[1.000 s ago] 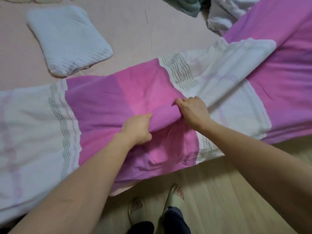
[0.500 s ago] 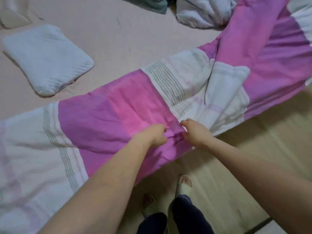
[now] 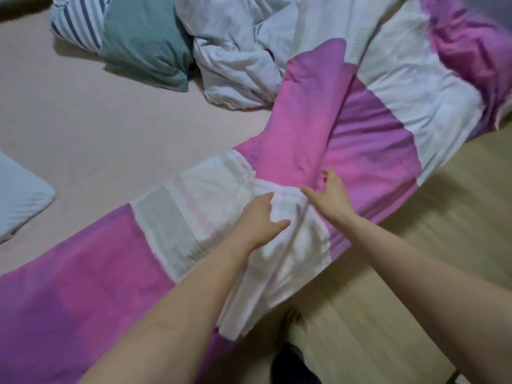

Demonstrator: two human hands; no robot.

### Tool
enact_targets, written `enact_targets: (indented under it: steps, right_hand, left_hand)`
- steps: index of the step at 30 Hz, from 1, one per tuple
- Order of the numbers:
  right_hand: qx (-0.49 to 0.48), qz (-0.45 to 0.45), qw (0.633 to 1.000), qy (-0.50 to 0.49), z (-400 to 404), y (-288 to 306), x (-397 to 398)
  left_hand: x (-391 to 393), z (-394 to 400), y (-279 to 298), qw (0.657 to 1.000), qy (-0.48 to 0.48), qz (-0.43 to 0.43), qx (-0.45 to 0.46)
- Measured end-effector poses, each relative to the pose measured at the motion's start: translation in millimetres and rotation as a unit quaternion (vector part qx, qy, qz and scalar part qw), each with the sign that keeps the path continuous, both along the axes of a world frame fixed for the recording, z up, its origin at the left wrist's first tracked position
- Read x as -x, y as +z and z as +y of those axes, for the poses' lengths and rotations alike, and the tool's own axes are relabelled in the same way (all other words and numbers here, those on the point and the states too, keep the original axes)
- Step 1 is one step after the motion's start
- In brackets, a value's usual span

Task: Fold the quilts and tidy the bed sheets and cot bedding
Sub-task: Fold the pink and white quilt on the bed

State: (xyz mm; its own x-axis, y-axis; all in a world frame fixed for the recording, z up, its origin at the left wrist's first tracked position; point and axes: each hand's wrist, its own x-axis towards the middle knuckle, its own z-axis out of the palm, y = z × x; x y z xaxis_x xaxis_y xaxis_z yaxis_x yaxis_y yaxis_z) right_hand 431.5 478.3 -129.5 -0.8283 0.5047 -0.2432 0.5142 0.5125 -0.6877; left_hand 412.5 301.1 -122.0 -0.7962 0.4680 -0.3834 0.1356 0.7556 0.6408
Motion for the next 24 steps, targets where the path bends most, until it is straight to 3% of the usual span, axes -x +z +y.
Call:
enact_targets:
  steps: [4,6,10,13,17,19,22,24]
  right_hand:
    - [0.07,0.01,0.997,-0.029,55,-16,68]
    - [0.103,0.012,0.994,-0.043,67,-22,99]
    - [-0.002,0.009,1.0,-0.018,90,-21,140]
    - [-0.025,0.081,0.996,-0.034,120,-4,124]
    - [0.03,0.135,0.986,-0.089,177,12,37]
    - [0.027,0.085,0.989,-0.122,188,-3,-8]
    - [0.095,-0.092,0.98,-0.146,198,-41,-49]
    - [0.129,-0.209,0.963,-0.11,207,-52,-51]
  left_hand:
    - [46,95,-23,0.994,0.039,0.032,0.102]
    - [65,117,-32,0.99,0.08,0.031,0.111]
    - [91,143,-32,0.991,0.107,-0.028,0.075]
    - [91,160,-8,0.997,0.038,-0.059,0.041]
    - [64,198,24,0.979,-0.161,-0.075,0.1]
    - [47,213,21,0.946,-0.267,-0.109,0.15]
    - [40,237,5,0.876,-0.374,-0.177,0.247]
    - [56,247,0,0.893,-0.361,-0.101,0.25]
